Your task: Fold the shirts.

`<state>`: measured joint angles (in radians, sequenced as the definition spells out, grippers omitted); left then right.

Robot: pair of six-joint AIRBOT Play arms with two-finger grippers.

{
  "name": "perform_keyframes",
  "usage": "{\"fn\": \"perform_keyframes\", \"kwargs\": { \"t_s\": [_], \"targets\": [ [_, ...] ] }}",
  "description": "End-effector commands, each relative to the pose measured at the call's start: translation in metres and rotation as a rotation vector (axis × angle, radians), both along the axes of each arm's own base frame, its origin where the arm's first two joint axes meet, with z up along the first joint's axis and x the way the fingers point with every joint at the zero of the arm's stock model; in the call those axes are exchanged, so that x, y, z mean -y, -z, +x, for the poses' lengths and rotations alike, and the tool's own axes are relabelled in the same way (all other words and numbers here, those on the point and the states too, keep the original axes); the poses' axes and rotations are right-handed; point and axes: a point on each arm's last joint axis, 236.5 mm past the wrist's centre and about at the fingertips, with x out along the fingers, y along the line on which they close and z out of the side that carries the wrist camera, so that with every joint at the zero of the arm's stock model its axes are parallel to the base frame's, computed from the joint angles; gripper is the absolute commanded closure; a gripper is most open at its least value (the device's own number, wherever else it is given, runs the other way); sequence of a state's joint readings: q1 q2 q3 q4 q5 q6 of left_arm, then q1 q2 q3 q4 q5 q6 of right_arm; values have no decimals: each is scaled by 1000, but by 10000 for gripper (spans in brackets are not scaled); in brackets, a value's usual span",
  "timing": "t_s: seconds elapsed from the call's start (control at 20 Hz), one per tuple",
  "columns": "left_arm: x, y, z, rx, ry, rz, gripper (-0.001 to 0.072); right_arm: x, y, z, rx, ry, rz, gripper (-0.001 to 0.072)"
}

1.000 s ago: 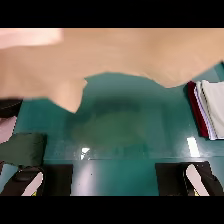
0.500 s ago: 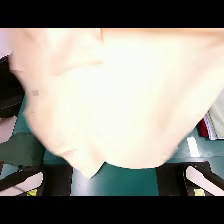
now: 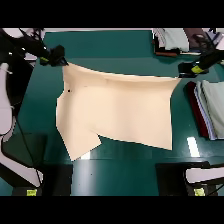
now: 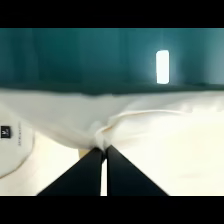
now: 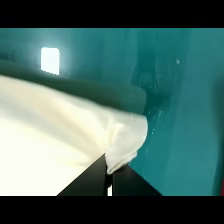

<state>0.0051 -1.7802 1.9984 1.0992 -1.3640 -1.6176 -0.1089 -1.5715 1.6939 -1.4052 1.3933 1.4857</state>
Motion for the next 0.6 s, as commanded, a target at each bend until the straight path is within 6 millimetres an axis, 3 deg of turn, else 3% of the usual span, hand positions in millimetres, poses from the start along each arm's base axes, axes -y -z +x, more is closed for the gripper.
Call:
{"fn": "perform_keyframes", "kwargs": {
  "t_s": [0.0, 0.1, 0.2, 0.35, 0.55],
  "targets": [
    [-14, 52, 18, -45, -15, 69, 684, -13, 23, 27, -21, -11, 46, 701],
    [-18, 58, 10, -48, 55, 118, 685, -22, 15, 29, -9, -36, 83, 701],
    [-31, 71, -5, -111, 88, 188, 685, -26, 19, 14, -54, -45, 96, 700],
    [-44, 102, -26, -216, 98, 242, 685, -33, 38, -14, -112, -37, 120, 701],
    [-47, 135, -47, -322, 71, 237, 681, -49, 61, -36, -133, -19, 169, 700]
  ]
}}
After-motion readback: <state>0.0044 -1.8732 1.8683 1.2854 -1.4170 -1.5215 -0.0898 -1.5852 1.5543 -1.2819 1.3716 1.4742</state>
